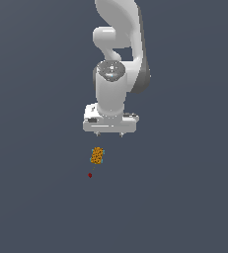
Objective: Pick up the object and move it to a goal position.
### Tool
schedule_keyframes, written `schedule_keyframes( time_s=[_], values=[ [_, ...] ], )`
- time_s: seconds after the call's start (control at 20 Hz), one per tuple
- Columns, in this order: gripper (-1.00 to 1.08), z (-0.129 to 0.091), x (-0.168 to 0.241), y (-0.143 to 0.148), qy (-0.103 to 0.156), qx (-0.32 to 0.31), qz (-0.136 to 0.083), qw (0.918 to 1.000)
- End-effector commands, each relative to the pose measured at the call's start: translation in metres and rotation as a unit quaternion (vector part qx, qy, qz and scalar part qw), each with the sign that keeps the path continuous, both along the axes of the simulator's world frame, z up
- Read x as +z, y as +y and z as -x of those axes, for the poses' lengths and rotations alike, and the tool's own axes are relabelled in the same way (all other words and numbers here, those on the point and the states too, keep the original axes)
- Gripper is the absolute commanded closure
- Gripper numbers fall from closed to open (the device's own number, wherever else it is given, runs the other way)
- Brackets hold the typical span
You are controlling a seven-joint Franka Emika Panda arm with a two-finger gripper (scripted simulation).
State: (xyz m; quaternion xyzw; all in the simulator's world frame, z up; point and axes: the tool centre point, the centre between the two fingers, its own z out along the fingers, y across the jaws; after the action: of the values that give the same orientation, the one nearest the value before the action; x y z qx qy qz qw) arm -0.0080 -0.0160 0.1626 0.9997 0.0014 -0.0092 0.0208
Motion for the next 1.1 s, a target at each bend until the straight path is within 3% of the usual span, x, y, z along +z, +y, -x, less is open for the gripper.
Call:
schedule_keyframes(
  time_s=[0.0,0.45,1.05],
  values=[
    [-0.92,0.000,0.000,0.000,0.000,0.000,0.000,1.0000],
    [-0.92,0.004,0.009,0.023,0.001,0.021,-0.012,0.9997],
    [-0.92,-0.015,-0.015,0.001,-0.001,-0.001,-0.014,0.9999]
  ],
)
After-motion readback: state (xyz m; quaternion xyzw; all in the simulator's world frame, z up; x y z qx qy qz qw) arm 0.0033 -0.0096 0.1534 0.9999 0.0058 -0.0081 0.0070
